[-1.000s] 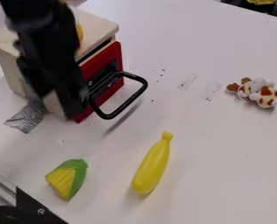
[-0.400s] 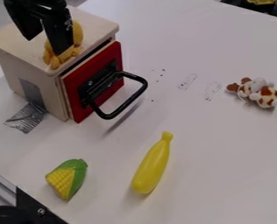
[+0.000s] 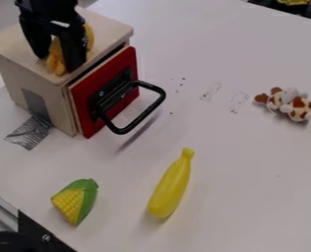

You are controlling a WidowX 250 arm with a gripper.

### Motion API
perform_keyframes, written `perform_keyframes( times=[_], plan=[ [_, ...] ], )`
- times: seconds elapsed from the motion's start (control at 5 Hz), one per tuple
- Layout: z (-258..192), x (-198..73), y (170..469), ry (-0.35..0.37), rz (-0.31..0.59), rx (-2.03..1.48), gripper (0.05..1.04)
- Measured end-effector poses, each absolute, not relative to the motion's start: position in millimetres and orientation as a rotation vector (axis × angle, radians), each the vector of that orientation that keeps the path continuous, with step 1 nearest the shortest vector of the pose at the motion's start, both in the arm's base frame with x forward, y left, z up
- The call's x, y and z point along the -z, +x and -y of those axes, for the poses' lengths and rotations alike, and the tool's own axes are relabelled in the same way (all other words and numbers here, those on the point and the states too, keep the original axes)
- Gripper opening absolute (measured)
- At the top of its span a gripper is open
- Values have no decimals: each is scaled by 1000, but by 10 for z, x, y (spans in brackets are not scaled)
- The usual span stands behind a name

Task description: Put the object on upper middle of the table

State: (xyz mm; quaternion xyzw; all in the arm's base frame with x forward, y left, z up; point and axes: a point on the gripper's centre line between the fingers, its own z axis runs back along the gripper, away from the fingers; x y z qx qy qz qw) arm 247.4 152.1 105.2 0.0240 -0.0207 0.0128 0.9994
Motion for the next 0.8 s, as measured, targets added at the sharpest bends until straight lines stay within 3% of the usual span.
perform_keyframes(
  times=[0.4,0.6,0.8],
  plan=[
    [-1324,-1060,2748,19,64,34,416],
    [-960,-1109,3107,2,70,127,244],
    [-556,-1163,3535,2,86,217,186]
  ],
)
